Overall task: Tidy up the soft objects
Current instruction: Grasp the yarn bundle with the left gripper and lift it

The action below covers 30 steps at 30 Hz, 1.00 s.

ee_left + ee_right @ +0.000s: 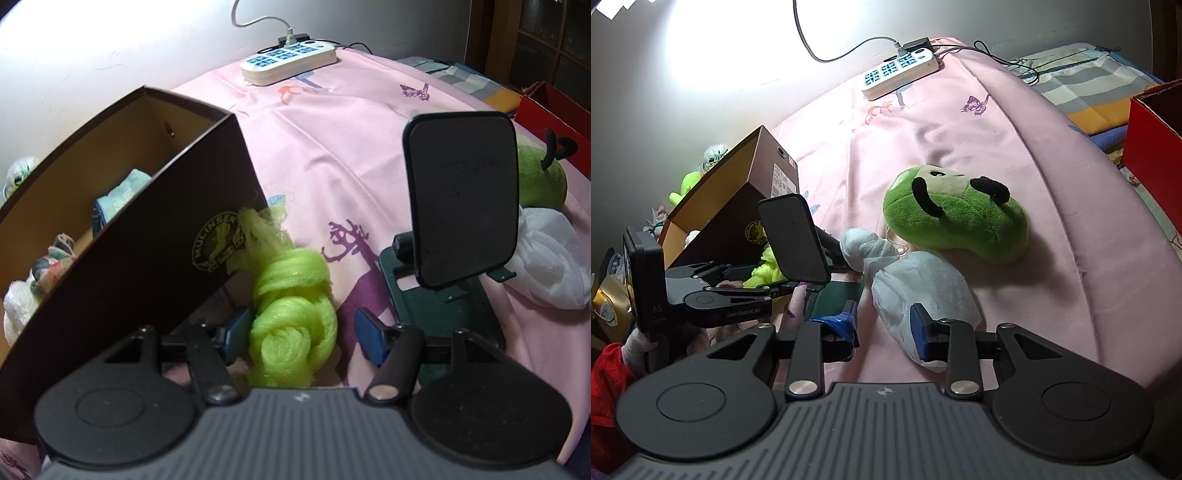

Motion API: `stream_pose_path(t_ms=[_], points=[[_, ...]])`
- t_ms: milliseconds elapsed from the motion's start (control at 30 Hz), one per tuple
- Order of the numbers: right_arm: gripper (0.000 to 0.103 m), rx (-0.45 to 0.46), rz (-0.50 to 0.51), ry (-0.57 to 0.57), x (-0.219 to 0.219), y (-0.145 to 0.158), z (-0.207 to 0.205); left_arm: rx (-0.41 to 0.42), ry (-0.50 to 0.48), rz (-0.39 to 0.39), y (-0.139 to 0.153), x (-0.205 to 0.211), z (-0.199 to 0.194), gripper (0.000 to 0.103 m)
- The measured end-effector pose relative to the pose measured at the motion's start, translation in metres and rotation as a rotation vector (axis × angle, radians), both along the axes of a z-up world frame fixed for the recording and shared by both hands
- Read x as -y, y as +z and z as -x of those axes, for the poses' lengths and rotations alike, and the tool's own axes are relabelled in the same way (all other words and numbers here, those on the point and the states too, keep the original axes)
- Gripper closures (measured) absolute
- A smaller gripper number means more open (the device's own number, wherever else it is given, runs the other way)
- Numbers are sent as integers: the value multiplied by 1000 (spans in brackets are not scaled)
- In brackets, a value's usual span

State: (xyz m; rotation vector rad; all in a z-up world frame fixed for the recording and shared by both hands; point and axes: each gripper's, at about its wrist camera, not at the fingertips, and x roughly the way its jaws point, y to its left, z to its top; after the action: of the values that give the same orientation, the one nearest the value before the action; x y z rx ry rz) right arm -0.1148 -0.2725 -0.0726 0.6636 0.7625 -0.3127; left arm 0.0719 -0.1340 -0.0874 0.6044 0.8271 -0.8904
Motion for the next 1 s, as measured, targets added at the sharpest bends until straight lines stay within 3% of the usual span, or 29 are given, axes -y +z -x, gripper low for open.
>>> stream_pose_path(t_ms=[67,200,700,1000], points=[[89,-2,-5,-5,-1,-1,-3,-12,13,9,-1,-1,-3,50],[89,-1,-7,-2,-6,1,-11,-49,48,39,0,-6,-8,55],[89,-9,-28,158,-35,4,-51,-79,144,193,46,-59,13,57],[89,15,-35,294,-67,6,-86,7,237,301,95,-106,5,57]])
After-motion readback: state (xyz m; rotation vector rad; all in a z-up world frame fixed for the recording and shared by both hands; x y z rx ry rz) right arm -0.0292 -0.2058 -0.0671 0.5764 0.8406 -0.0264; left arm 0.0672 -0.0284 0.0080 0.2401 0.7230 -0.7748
